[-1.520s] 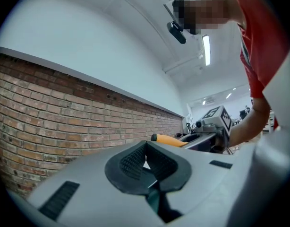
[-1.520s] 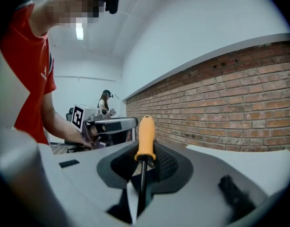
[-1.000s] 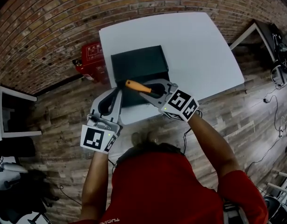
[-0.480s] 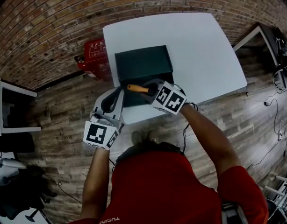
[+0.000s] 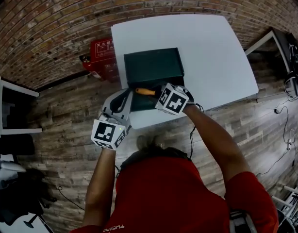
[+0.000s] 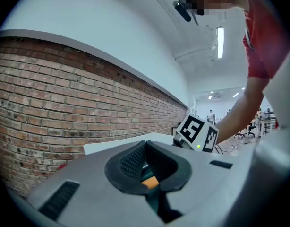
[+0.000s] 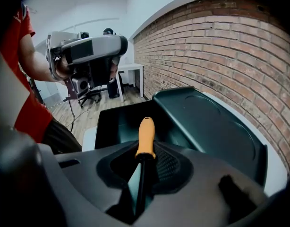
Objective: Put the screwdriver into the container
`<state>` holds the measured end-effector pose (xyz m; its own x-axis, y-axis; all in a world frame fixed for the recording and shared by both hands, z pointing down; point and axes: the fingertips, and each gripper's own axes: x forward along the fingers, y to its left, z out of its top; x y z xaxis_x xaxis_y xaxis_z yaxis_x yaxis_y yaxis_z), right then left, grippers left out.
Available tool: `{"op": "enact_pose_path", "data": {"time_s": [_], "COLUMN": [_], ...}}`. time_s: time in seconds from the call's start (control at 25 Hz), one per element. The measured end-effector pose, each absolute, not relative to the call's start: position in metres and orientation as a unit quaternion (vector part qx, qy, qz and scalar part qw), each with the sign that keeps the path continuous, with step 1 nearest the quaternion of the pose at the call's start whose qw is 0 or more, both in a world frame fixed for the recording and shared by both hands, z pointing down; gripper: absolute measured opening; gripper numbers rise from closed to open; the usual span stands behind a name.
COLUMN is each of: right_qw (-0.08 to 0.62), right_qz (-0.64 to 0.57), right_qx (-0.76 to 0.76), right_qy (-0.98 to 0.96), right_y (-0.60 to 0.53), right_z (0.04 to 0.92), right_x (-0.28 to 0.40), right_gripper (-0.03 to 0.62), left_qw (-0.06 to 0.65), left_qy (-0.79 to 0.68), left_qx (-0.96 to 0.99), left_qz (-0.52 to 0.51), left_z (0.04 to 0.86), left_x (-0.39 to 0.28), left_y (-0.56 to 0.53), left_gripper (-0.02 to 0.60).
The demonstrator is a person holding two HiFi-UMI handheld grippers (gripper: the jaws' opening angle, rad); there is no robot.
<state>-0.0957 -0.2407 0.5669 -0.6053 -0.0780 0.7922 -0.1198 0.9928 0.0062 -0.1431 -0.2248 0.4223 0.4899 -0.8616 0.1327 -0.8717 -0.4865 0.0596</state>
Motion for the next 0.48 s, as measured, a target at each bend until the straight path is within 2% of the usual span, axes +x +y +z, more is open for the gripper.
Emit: {"op": "enact_pose_path", "data": {"time_s": [0.24,0.48], "right_qw": [0.475,0.474], "right_qz": [0.025,0.036], "right_qx": [0.048,0.058], "right_qy": [-0.878,-0.878], "right_y": [-0.239,-0.2387], "right_z": [0.5769,0.5752], "right_x": [-0.0963,-0.098], "right_gripper": [0.086,0.103], "left_qw": [0.065,0.068], "left_qy": [-0.503,-0.5], "left_qx": [0.861,0.862], "left_qz": [0.042,0.043], "left_z": [0.4241,0.427], "left_x": [-0.1452,-0.145], "left_y": [-0.2226,-0.2199], "left_gripper": [0.015,0.015]}}
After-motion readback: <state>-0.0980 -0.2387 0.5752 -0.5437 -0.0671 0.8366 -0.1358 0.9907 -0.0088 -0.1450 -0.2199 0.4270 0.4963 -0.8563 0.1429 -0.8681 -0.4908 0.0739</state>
